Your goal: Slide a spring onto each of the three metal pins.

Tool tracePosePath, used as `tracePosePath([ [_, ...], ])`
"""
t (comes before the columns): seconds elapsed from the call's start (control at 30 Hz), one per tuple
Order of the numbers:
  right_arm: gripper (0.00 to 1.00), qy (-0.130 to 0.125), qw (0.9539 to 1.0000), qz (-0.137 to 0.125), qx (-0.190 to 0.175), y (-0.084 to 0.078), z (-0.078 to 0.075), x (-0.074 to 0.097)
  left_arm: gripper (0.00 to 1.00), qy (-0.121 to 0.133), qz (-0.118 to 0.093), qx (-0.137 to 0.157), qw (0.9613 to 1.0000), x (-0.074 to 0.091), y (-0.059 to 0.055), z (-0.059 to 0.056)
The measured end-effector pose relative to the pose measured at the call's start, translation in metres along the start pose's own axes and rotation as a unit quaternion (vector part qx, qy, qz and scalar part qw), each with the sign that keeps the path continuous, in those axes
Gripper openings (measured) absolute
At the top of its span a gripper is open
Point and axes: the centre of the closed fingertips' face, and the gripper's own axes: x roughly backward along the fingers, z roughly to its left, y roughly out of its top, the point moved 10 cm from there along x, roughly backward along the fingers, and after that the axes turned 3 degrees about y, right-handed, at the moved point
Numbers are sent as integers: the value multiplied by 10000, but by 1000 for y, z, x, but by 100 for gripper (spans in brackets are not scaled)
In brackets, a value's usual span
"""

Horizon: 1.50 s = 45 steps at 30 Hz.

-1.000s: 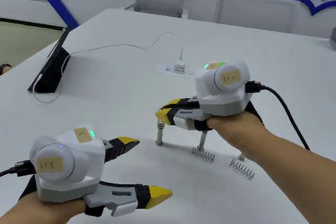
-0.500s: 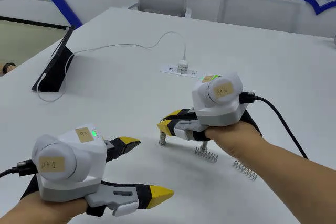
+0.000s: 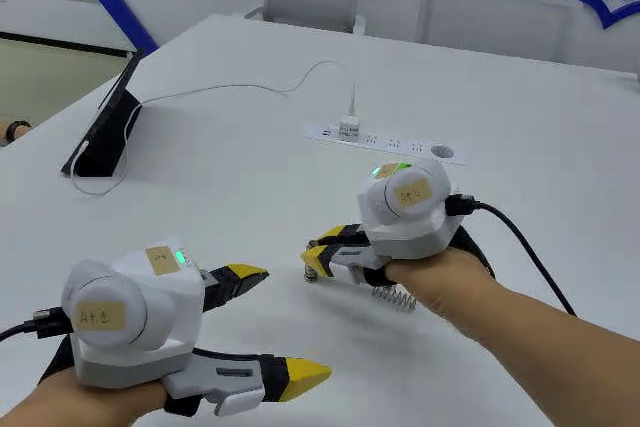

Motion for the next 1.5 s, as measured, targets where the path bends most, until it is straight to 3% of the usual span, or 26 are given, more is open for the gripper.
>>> tracePosePath([
  [0.33,15,-37,10000,-9,-28,-3,-1,9,74,-16,-11,-42,10000,-2,3,0],
  [0.87,19,-163,9995,-260,-116,-9,8,43,74,-115,-39,-131,9998,-9,10,-5],
  [1.5,20,-314,9989,-321,-129,-30,19,81,74,-301,-86,-242,9992,-23,20,-11],
])
